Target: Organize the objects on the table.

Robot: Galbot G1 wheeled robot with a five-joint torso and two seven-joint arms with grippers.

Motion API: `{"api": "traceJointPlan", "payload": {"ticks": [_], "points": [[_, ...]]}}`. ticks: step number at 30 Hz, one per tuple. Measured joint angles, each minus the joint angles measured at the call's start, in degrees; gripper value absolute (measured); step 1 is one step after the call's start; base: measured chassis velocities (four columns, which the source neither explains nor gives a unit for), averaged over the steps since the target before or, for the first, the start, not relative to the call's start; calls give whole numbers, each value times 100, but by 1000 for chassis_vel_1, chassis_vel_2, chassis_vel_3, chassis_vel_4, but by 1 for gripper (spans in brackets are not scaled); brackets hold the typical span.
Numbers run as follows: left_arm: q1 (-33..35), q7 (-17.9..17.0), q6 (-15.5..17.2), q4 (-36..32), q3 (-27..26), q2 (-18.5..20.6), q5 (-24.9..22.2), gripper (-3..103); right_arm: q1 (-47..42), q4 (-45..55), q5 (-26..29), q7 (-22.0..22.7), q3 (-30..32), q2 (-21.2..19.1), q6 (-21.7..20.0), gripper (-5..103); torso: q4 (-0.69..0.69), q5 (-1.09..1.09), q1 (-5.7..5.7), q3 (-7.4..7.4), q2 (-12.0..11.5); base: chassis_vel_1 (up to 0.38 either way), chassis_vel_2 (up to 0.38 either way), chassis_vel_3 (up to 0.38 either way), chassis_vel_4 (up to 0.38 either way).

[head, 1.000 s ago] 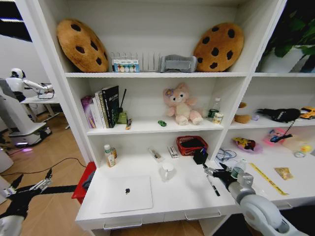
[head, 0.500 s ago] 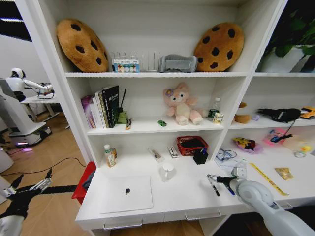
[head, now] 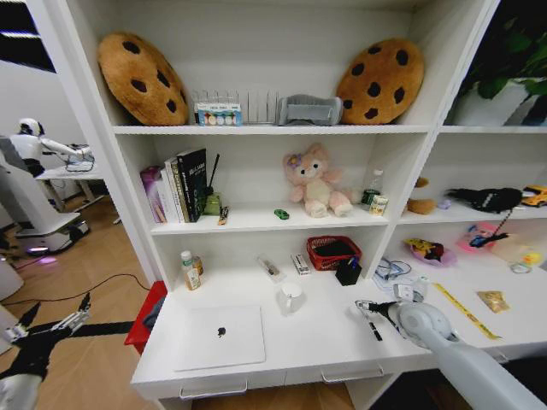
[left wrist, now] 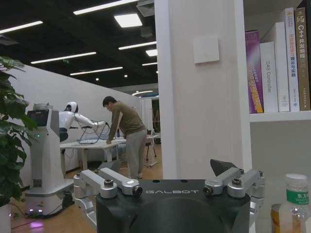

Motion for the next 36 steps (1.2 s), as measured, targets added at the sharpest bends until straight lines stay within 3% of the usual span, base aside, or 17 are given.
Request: {"api": "traceJointPlan", "payload": {"ticks": [2,4,5,10,17,18,20,22,27,36], "points": [[0,0,0,0,0,0,0,100,50,-10,-73,0,-116,30,5,88,0,0,0,0,0,0,0,0,0],[0,0,0,0,0,0,0,100,44,-18,-108,0,-143,46,8,88,0,1,0,0,0,0,0,0,0],[0,0,0,0,0,0,0,100,18,-32,-144,1,-150,61,10,78,0,1,0,0,0,0,0,0,0],[0,0,0,0,0,0,0,100,-56,-86,-184,1,-141,66,14,73,-1,1,0,0,0,0,0,0,0],[0,0,0,0,0,0,0,100,-67,-193,-211,-37,-97,88,20,42,-1,1,0,-1,0,0,0,0,0],[0,0,0,0,0,0,0,100,-67,-193,-211,-37,-97,88,20,42,-1,1,0,-1,0,0,0,0,0],[0,0,1,0,0,0,0,100,-60,-207,-209,-37,-91,91,21,31,-1,1,0,0,0,0,0,0,0],[0,0,0,0,0,0,0,100,-60,-208,-208,-37,-90,91,21,31,0,1,0,0,0,0,0,0,0],[0,0,0,0,0,0,0,100,-134,-184,-215,-29,-61,110,29,11,-1,0,-1,-1,1,0,0,0,0],[0,0,1,0,0,0,0,100,-251,-103,-214,0,54,132,33,9,-1,1,-1,-1,1,0,0,0,0]]}}
